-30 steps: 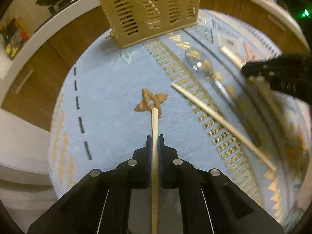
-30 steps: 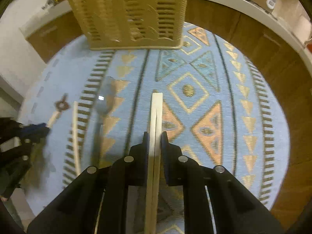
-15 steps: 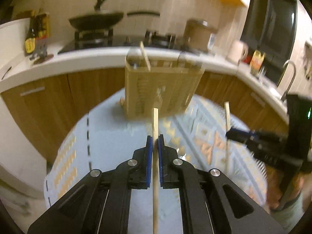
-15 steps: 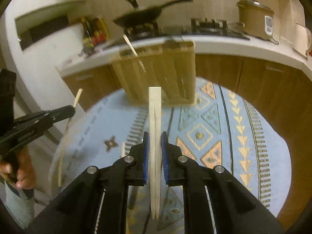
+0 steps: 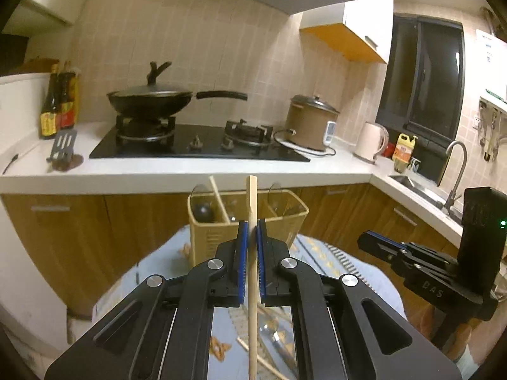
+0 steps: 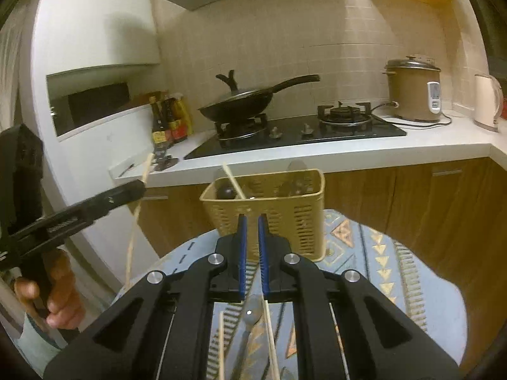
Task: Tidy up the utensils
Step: 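Lift the held chopsticks with both tools and carry them toward the beige holder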
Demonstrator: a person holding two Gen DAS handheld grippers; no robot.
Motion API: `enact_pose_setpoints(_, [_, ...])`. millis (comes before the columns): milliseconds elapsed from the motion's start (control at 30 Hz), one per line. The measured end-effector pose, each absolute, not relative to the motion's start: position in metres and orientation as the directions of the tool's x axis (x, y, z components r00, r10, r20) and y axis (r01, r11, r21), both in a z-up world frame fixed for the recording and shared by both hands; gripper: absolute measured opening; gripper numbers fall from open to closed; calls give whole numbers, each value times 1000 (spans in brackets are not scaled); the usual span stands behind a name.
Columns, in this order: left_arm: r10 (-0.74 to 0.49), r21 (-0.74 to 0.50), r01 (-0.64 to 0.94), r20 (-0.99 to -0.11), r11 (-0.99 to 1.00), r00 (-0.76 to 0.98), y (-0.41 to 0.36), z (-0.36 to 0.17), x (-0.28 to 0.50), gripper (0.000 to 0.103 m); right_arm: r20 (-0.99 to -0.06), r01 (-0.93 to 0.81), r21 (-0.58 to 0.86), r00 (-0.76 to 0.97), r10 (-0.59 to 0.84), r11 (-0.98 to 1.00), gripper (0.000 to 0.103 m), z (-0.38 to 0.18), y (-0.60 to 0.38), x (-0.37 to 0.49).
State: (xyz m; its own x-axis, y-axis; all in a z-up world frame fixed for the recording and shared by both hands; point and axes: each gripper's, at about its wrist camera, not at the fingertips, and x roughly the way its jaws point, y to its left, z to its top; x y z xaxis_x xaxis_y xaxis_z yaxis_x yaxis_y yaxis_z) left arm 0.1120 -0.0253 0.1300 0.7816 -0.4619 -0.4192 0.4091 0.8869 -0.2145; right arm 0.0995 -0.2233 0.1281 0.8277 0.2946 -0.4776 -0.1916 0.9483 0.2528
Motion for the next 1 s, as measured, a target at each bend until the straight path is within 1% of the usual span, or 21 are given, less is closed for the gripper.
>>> enact_pose_setpoints(100, [-469,-218,416,-416,883,779,-26,128,114,3,-517,-164,292,802,300,942,7,121,-236,102])
enact_pose_setpoints(133, [-469,-219,415,-419,883,777,-26,126,114,3,-553,-160,319,769,320,934,11,113,-244,106])
enact_pose_setpoints(167, [-470,-223,414,-430,883,771,-26,122,115,3,-598,-145,336,730,330,930,21,104,-249,113])
enact_pose_setpoints(200, [-471,-228,413,-439,882,765,-26,118,116,3,-656,-123,344,678,332,931,26,92,-253,120])
enact_pose_setpoints(233, [-473,-233,412,-446,881,760,-24,115,118,3,-688,-117,346,643,337,931,39,84,-254,124])
enact_pose_setpoints(267, [-477,-240,412,-457,879,751,-24,112,118,3,-730,-114,350,588,347,930,46,71,-254,131])
enact_pose_setpoints(300, [-479,-245,412,-465,878,745,-23,109,119,3,-781,-114,344,516,352,932,46,56,-252,139])
enact_pose_setpoints(333, [-478,-244,411,-472,879,741,-23,106,119,3,-812,-119,328,471,344,937,46,46,-248,143])
enact_pose_setpoints(433, [-472,-234,411,-482,881,738,-23,102,116,4,-884,-189,246,358,301,950,46,18,-227,153])
enact_pose_setpoints(500, [-470,-231,410,-485,882,738,-22,101,116,4,-911,-231,224,295,287,947,40,2,-211,157])
enact_pose_setpoints(533, [-468,-228,410,-487,883,738,-21,101,116,4,-918,-244,219,277,284,945,36,-2,-206,157])
enact_pose_setpoints(733, [-456,-224,398,-500,889,736,-15,97,117,4,-960,-287,130,204,193,949,34,-24,-185,169])
enact_pose_setpoints(767, [-455,-227,396,-502,890,735,-14,96,117,4,-959,-299,106,221,177,948,33,-25,-182,168])
enact_pose_setpoints(800, [-455,-230,393,-505,890,734,-14,95,119,4,-963,-324,53,234,135,944,30,-26,-175,165])
enact_pose_setpoints(833, [-455,-233,391,-508,890,732,-13,94,120,4,-963,-339,17,247,107,941,22,-26,-171,161])
enact_pose_setpoints(867, [-455,-237,389,-511,890,729,-13,92,121,4,-962,-355,14,249,109,935,11,-26,-167,159])
enact_pose_setpoints(1000, [-462,-251,389,-515,886,722,-15,89,125,4,-957,-363,25,261,127,931,10,-25,-166,152])
